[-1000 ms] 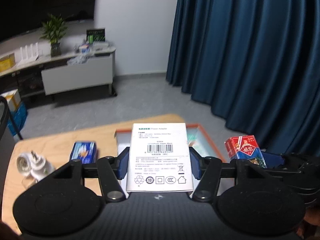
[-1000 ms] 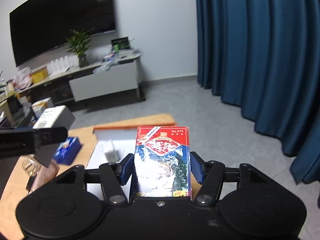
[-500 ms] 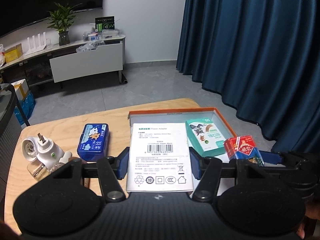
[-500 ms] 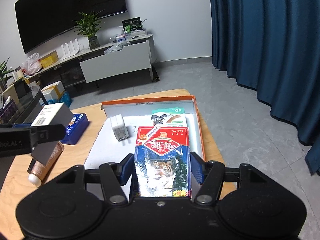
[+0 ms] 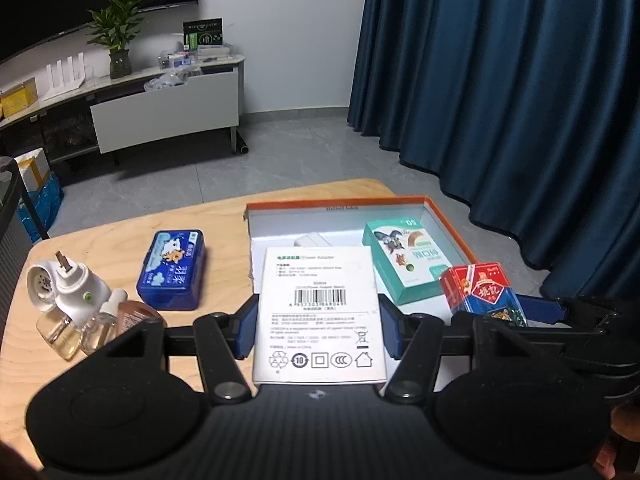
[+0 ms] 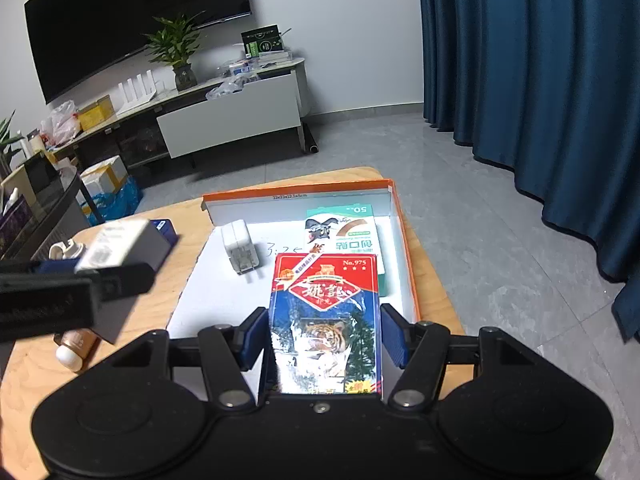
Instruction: Organize rigid objects
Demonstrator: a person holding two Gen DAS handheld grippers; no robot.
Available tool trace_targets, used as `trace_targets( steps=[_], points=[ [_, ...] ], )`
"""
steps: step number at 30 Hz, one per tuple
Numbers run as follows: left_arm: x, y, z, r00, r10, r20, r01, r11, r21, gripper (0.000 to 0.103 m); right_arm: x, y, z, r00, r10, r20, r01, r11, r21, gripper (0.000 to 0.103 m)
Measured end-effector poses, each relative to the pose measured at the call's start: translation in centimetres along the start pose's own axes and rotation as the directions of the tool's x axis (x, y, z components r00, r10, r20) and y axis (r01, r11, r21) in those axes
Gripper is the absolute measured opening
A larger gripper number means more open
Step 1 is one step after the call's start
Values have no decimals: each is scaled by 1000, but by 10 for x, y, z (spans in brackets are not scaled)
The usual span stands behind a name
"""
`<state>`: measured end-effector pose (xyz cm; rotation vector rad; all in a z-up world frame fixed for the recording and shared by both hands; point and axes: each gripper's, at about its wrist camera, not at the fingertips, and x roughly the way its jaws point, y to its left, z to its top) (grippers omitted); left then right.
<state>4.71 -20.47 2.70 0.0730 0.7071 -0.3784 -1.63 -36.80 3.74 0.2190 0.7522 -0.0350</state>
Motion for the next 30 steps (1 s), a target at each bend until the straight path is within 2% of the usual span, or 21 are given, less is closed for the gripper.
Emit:
trace_targets(
  steps=[9, 30],
  points=[
    [-4, -4, -2, 1000, 2, 11, -2, 1000, 17, 60, -9, 4, 0, 1000, 10, 18, -10, 1000, -5, 71],
    [-14, 3, 3, 1000, 5, 27, -5, 1000, -9, 60, -20, 8, 1, 999, 21, 30, -20, 1000, -15, 71]
  ],
)
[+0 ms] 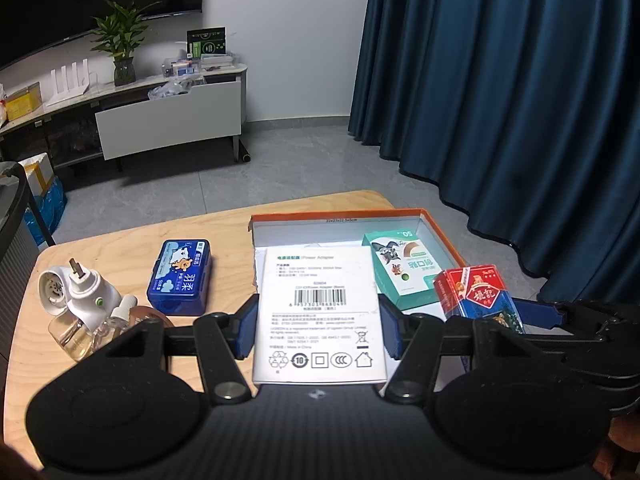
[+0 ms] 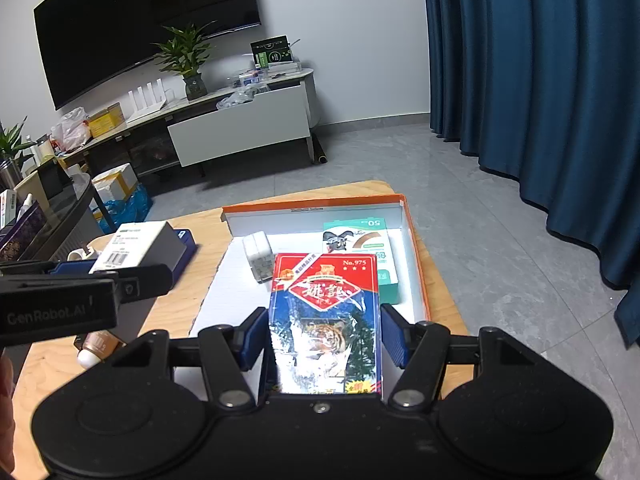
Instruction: Organize rigid objects
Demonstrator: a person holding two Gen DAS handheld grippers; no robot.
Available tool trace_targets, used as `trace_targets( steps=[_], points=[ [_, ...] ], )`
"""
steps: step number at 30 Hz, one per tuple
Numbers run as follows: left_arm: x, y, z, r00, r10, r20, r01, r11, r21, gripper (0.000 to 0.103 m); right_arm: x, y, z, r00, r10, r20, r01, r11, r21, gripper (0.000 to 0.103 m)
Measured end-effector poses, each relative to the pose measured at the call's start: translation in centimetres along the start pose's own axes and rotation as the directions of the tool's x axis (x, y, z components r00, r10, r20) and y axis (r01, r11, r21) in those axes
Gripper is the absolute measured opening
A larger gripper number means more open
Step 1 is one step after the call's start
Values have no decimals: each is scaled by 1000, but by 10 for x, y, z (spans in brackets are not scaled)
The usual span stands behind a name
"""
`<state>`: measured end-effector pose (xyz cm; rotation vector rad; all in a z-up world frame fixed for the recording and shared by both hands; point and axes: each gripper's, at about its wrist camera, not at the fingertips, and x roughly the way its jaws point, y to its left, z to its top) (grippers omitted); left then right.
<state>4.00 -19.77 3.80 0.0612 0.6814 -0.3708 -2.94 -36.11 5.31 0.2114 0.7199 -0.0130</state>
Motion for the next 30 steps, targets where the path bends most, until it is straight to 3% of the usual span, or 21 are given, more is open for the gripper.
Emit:
trace_targets(
  steps=[30],
  points=[
    [1, 3, 0, 1000, -4, 1, 4, 1000, -9, 60, -2, 1, 2, 1000, 1, 8, -1, 1000, -3, 72]
  ],
)
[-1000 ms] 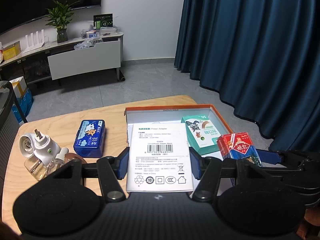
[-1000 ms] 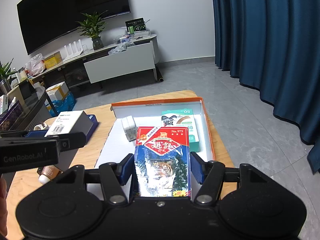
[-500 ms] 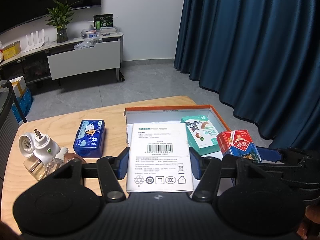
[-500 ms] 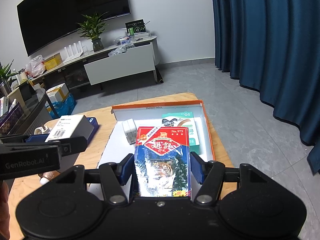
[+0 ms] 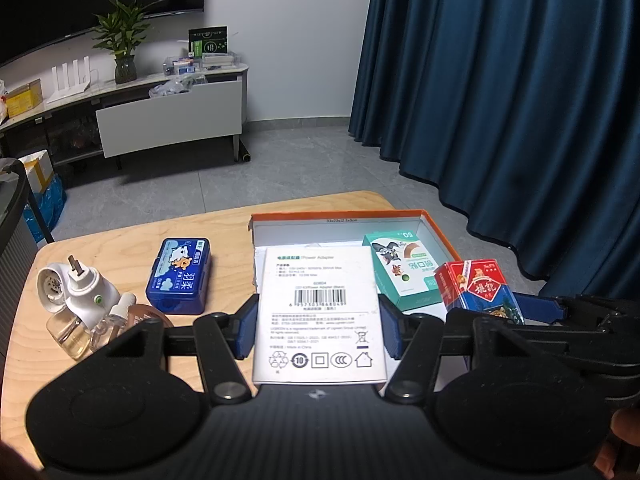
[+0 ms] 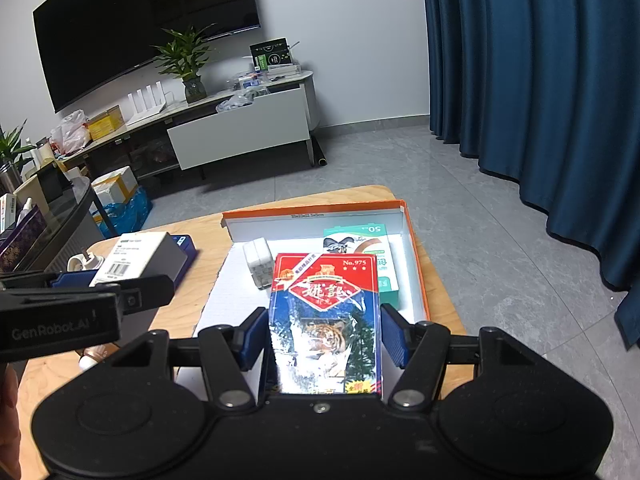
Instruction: Organize rigid objects
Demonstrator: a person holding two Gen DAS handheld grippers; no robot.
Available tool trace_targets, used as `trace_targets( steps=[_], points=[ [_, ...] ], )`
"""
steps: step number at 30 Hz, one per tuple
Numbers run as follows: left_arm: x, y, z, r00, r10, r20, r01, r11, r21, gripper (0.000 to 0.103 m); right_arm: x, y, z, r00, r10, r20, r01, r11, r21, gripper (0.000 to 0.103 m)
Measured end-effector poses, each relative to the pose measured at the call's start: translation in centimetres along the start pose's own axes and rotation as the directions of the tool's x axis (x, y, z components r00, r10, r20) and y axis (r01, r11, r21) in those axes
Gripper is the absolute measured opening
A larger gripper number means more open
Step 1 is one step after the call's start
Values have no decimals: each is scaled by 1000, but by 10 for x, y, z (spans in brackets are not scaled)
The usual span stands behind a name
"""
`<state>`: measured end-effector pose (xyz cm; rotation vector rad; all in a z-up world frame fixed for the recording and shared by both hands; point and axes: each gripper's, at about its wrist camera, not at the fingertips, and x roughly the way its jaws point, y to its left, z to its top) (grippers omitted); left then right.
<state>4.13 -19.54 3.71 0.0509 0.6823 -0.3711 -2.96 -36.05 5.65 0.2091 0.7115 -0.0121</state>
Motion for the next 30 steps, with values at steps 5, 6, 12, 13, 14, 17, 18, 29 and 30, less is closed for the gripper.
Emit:
trace_targets(
  steps=[5, 6, 12, 13, 14, 17, 18, 29, 30],
  points=[
    [0, 0, 0, 1000, 0, -1, 0, 1000, -4, 60, 1, 0, 1, 1000, -1, -1, 1, 1000, 0, 72],
    [0, 0, 0, 1000, 0, -1, 0, 1000, -4, 60, 1, 0, 1, 1000, -1, -1, 1, 1000, 0, 72],
    [0, 0, -1, 1000, 0, 0, 0, 1000, -6, 60, 2, 0, 1, 1000, -2, -2, 2, 1000, 0, 72],
    [0, 0, -1, 1000, -2, 0, 2, 1000, -7, 60, 2, 0, 1, 1000, -2, -2, 2, 1000, -1, 72],
    [0, -1, -1, 1000, -1, 0, 1, 1000, -6, 60, 1, 0, 1, 1000, -2, -2, 2, 1000, -1, 72],
    [0, -1, -1, 1000, -2, 1, 2, 1000, -7, 60, 1, 0, 1, 1000, -2, -2, 2, 1000, 1, 72],
    [0, -1, -1, 1000, -3, 0, 3, 1000, -7, 60, 2, 1, 0, 1000, -2, -2, 2, 1000, 0, 72],
    [1, -1, -1, 1000, -6, -2, 6, 1000, -10, 60, 3, 1, 0, 1000, -3, -3, 3, 1000, -1, 72],
    [1, -1, -1, 1000, -6, -2, 6, 1000, -9, 60, 3, 1, 0, 1000, -3, -4, 3, 1000, -2, 72]
  ],
)
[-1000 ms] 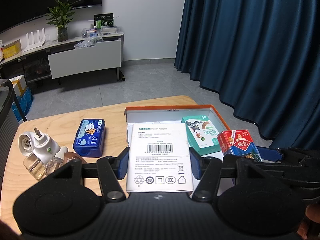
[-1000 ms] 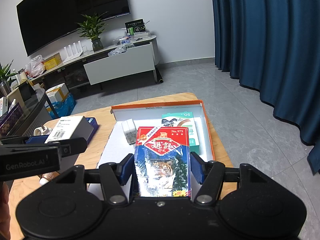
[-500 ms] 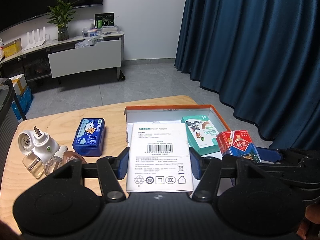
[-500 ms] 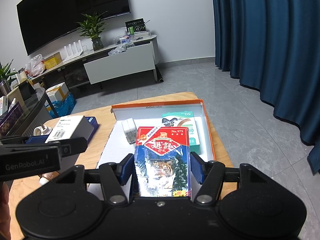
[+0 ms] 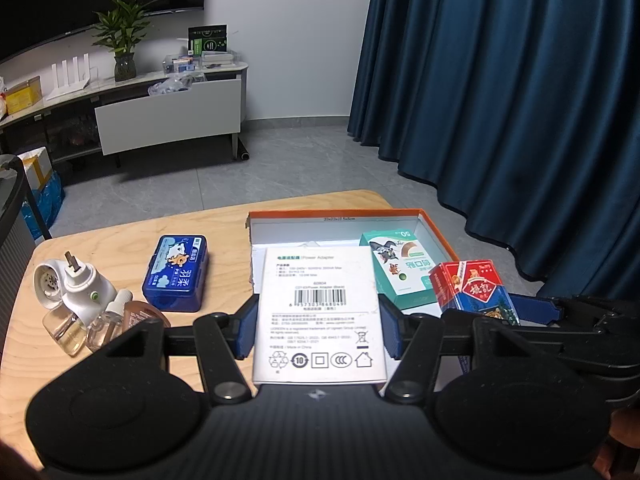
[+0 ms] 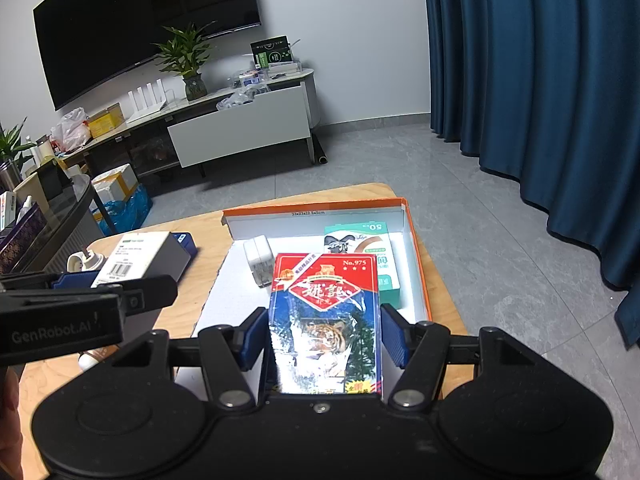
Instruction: Organize rigid objects
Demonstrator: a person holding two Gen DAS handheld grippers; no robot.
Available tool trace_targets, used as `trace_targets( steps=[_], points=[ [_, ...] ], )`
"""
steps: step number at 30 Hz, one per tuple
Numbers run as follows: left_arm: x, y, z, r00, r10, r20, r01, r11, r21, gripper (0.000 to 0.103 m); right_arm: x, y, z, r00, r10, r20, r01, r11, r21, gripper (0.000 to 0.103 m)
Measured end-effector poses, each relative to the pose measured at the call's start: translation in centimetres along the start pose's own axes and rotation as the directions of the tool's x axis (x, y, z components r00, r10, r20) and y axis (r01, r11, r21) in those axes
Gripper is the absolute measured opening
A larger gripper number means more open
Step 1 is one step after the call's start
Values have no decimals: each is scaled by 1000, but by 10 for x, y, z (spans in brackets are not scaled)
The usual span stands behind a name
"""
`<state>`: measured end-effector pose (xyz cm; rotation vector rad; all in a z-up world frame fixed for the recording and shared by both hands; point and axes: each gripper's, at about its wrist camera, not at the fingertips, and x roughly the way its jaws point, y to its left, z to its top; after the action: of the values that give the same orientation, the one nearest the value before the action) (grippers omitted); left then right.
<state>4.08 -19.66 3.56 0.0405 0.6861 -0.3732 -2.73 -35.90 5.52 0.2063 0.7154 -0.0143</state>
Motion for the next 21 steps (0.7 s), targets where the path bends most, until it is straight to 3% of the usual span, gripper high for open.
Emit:
trace_targets(
  steps=[21],
  points=[
    [2, 0, -1, 1000, -2, -3, 2, 1000, -1, 60, 0, 0, 0, 1000, -1, -1, 1, 1000, 0, 72]
  ],
)
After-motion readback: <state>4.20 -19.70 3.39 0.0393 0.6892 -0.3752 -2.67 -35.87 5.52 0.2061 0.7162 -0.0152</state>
